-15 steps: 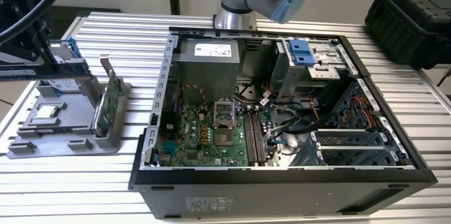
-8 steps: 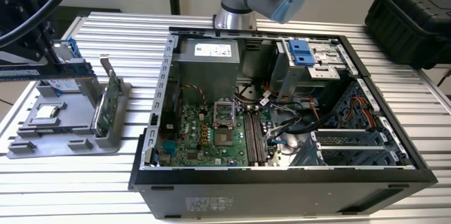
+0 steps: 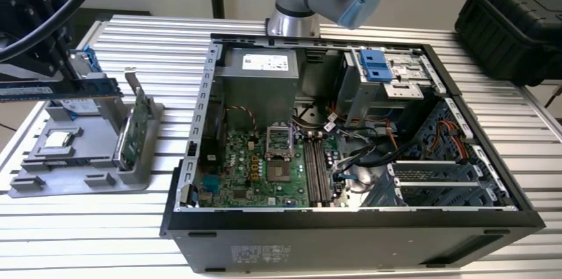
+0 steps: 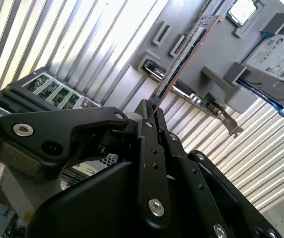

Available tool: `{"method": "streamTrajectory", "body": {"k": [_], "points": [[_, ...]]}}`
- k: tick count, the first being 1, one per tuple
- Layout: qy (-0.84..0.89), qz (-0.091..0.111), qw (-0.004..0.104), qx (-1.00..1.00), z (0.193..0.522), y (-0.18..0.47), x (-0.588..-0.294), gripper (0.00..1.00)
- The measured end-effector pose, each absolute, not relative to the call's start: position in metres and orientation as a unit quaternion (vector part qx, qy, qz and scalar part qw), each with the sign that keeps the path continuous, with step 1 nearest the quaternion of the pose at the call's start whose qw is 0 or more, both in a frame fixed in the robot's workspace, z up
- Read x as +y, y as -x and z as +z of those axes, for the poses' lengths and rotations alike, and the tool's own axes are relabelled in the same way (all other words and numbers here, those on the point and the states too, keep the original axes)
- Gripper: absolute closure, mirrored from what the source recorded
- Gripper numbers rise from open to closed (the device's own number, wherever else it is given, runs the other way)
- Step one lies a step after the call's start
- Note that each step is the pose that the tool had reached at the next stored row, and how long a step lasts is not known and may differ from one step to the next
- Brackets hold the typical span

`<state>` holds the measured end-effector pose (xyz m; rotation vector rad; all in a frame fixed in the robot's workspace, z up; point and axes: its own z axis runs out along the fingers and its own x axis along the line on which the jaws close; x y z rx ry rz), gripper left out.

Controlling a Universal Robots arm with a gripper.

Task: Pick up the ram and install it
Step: 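Pick up the ram and move it above insertion slot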

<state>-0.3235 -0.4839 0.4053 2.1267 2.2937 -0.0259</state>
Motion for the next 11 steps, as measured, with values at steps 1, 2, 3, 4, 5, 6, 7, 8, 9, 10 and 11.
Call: {"method": "streamTrajectory", "body": {"k": [1, 2, 3, 4, 5, 6, 7, 8, 9, 10, 11], "points": [[-0.680, -0.008, 0.007, 0.733, 0.4053, 0.3233, -0.4839, 1.00], [-0.680, -0.008, 0.007, 0.733, 0.4053, 0.3230, -0.4838, 1.00], [-0.680, -0.008, 0.007, 0.733, 0.4053, 0.3227, -0.4838, 1.00], [-0.680, -0.008, 0.007, 0.733, 0.4053, 0.3224, -0.4838, 1.00], [-0.680, -0.008, 0.007, 0.733, 0.4053, 0.3220, -0.4838, 1.00], [-0.680, -0.008, 0.007, 0.733, 0.4053, 0.3217, -0.4839, 1.00], [-0.680, -0.008, 0.007, 0.733, 0.4053, 0.3215, -0.4838, 1.00], [-0.680, -0.008, 0.007, 0.733, 0.4053, 0.3212, -0.4838, 1.00], [-0.680, -0.008, 0.007, 0.733, 0.4053, 0.3209, -0.4838, 1.00], [-0.680, -0.008, 0.007, 0.733, 0.4053, 0.3206, -0.4838, 1.00], [-0.680, -0.008, 0.007, 0.733, 0.4053, 0.3203, -0.4838, 1.00]]}}
